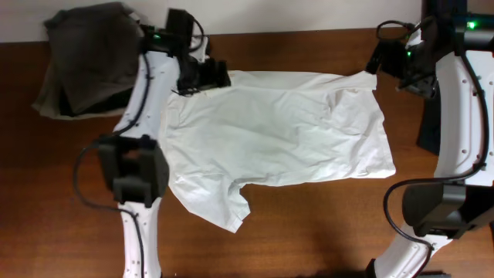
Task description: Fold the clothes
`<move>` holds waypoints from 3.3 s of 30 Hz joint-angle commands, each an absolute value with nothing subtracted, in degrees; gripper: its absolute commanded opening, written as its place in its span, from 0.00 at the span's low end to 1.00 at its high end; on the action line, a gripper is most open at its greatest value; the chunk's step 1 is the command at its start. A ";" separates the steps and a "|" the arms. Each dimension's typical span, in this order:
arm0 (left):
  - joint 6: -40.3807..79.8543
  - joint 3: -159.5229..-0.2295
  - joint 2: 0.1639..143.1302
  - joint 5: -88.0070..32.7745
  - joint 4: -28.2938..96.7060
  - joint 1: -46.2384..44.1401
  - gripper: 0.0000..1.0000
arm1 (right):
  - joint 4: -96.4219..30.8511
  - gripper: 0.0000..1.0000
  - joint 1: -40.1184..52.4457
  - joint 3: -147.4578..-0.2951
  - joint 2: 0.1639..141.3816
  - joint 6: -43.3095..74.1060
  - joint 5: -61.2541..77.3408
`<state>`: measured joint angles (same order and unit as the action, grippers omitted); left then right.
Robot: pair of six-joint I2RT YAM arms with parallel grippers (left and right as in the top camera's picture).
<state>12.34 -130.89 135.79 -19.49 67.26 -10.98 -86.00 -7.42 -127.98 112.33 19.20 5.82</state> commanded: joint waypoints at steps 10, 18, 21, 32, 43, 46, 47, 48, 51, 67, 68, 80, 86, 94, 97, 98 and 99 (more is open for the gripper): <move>24.01 -131.13 145.40 -18.63 59.35 -10.83 0.77 | -87.70 0.99 -7.49 -127.96 111.90 14.96 6.87; 27.00 -131.13 148.66 -19.27 57.47 -10.81 0.76 | -87.70 0.99 -7.49 -127.15 111.90 14.31 6.90; 26.98 -131.13 149.16 -19.25 57.45 -10.83 0.76 | -87.68 0.99 -7.49 -127.15 111.90 13.91 6.90; 26.98 -131.13 149.21 -19.05 52.27 -10.81 0.72 | -87.92 0.99 -7.49 -127.13 111.90 13.91 6.87; 26.96 -131.13 149.21 -17.23 48.49 -10.83 0.44 | -88.12 0.99 -7.46 -127.13 111.90 13.89 6.87; 26.94 -131.13 149.29 -16.49 47.59 -10.83 0.17 | -88.14 0.99 -7.46 -127.13 111.90 13.89 6.87; 26.89 -131.13 149.32 -16.47 47.03 -10.83 0.07 | -88.14 0.99 -7.49 -127.13 111.90 13.89 6.87; 26.89 -131.13 149.36 -16.47 46.24 -10.83 0.01 | -88.16 0.99 -7.46 -127.13 111.90 13.89 6.87; 26.96 -131.13 149.36 -17.02 42.76 -10.83 0.01 | -88.23 0.99 -7.49 -127.13 111.90 13.89 6.87; 29.06 -131.20 149.60 -16.95 18.09 -12.14 0.01 | -88.53 0.99 -7.46 -127.11 111.90 13.78 5.41; 28.56 -131.20 149.91 -14.76 16.73 -12.62 0.01 | -88.58 0.99 -7.46 -127.11 111.90 13.78 5.41; 22.17 -134.21 150.50 -20.78 23.35 -11.81 0.99 | -90.04 0.99 -7.49 -125.99 111.90 13.91 5.39; 15.68 -140.49 146.61 -22.11 41.58 -8.67 0.99 | -89.52 0.99 -7.46 -123.63 111.90 13.91 5.39; 5.89 -146.21 136.57 -21.34 67.44 -6.68 0.99 | -89.71 0.98 -7.46 -123.55 109.80 13.98 5.89; 5.89 -146.21 132.88 -18.41 74.35 -6.52 0.99 | -91.85 0.98 -7.46 -123.55 108.44 13.96 5.98; 5.89 -146.21 131.39 -16.95 76.60 -6.52 0.99 | -92.75 0.98 -7.46 -123.55 107.98 13.96 5.96; 5.91 -146.21 129.97 -15.73 78.78 -6.52 0.99 | -93.45 0.98 -7.46 -123.55 107.59 13.96 5.98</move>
<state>8.19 -144.86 135.85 -19.59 74.72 -6.61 -91.85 -7.42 -123.61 111.33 14.35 6.11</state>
